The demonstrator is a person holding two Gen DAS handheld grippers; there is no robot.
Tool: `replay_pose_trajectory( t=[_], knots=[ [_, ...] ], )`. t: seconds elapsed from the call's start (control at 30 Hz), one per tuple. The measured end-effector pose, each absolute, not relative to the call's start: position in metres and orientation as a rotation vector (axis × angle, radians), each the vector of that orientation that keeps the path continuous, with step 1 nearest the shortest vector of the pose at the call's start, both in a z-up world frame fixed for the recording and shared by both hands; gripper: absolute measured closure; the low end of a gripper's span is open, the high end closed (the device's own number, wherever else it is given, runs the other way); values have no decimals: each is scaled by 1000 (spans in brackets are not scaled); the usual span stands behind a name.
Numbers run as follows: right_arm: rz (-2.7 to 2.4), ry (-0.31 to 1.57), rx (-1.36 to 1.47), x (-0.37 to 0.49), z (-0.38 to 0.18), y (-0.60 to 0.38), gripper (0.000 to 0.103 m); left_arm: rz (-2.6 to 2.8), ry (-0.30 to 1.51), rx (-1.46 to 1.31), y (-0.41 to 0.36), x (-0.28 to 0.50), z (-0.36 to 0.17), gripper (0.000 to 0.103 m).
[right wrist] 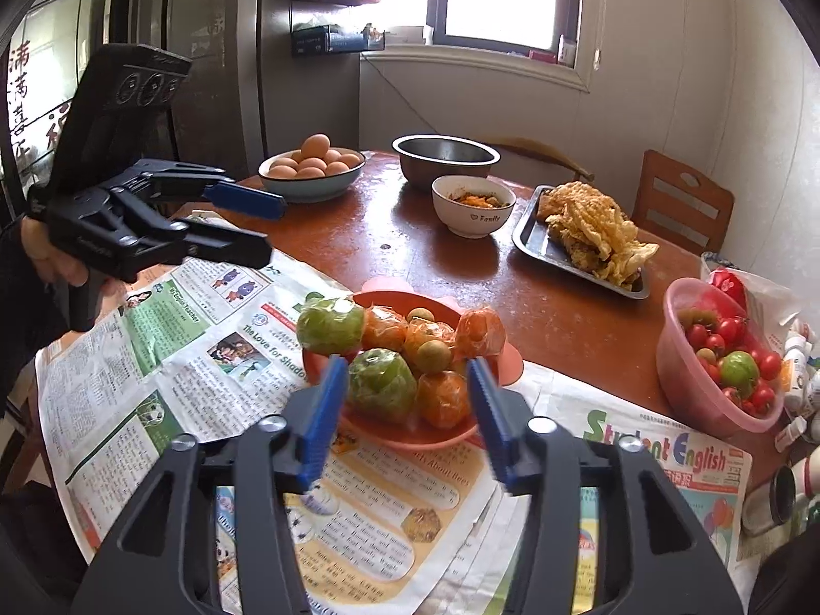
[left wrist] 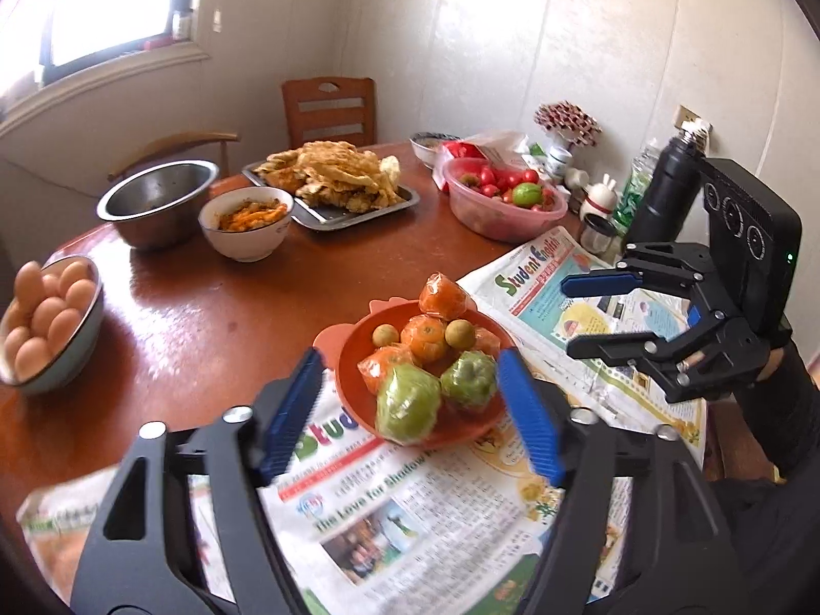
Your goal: Organize fruits
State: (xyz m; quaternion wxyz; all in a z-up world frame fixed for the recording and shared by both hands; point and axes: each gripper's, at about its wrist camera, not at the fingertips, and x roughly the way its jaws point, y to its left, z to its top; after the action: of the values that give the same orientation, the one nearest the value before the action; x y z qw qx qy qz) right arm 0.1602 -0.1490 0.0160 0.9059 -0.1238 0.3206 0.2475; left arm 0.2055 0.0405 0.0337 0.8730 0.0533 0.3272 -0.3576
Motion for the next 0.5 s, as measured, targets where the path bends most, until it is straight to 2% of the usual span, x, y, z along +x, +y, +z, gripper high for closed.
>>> replay_pose_trajectory(
  t=[0.03,0.07,0.13,0.27,0.4,0.5],
  knots=[
    [505,650,-255,154,17,-149,43,-729,671,106,41,196,35,26],
    [503,643,-251,149,18,-149,38,-723,661,99,40,188,36,22],
    [492,630,-239,140,19,-150,27,-706,638,81,41,173,37,10],
    [445,607,-231,121,18,-150,11,-624,616,20,45,142,35,10],
    [377,602,-235,108,13,-149,5,-506,610,2,42,118,29,10],
    [332,608,-215,100,10,-151,4,-419,620,42,33,95,20,10]
  ],
)
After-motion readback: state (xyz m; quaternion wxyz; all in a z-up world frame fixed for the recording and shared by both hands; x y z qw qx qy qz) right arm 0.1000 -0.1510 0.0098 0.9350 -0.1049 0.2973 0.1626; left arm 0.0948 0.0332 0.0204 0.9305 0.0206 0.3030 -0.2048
